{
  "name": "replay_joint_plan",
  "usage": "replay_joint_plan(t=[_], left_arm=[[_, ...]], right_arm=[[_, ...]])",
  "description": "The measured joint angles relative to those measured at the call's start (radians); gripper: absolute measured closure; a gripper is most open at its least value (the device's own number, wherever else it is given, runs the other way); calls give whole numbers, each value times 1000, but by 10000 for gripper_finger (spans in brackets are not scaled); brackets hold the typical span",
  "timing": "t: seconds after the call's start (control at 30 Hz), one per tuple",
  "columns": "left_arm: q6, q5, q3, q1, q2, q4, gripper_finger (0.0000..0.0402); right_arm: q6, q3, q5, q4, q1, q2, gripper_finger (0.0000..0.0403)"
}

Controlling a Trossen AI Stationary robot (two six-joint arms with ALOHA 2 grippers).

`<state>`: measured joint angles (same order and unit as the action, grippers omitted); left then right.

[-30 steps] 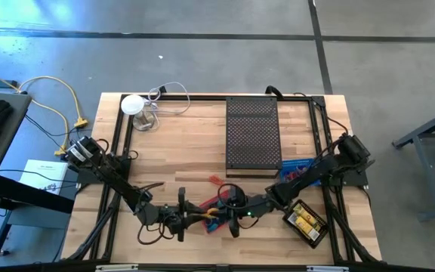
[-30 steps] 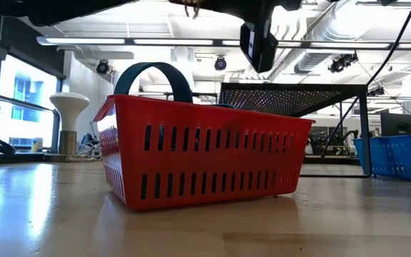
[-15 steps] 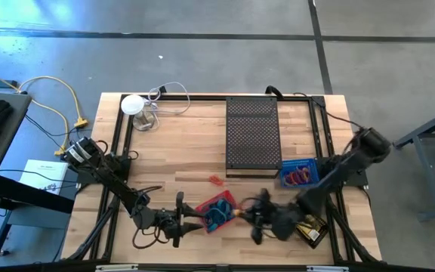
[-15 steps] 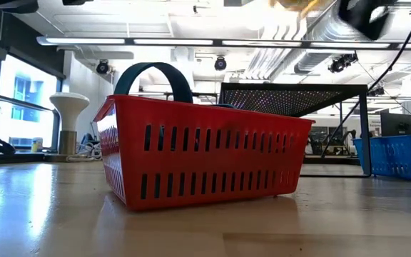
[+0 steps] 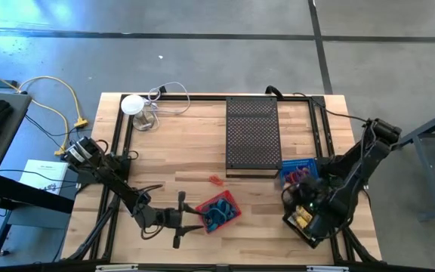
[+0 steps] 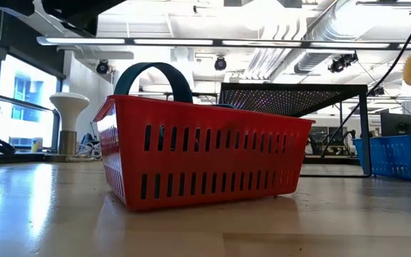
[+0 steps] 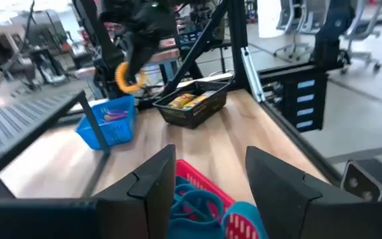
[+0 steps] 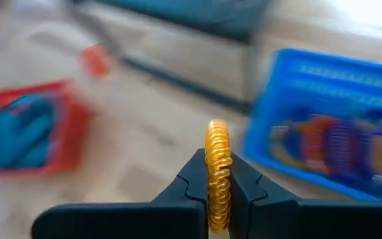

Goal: Pick & Place Office Desk Supplies
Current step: Put the yellow spring keychain into the blue basket

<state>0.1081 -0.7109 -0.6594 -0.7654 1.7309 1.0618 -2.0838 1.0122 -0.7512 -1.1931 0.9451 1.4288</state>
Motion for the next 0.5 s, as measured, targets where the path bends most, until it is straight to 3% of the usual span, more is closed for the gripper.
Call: replay_joint_plan(t=[0.17,0.3,0.5], left_arm=[[-53,61,0,6,0,-7,227],[-77,126,0,6,0,-15,227],[-83,162,0,6,0,-36,227]], right_arm=[[-268,0,114,-276,-23,1,393],[-282,-1,239,-312,-95,2,392],[-243,-61,314,-313,-181,2,386]])
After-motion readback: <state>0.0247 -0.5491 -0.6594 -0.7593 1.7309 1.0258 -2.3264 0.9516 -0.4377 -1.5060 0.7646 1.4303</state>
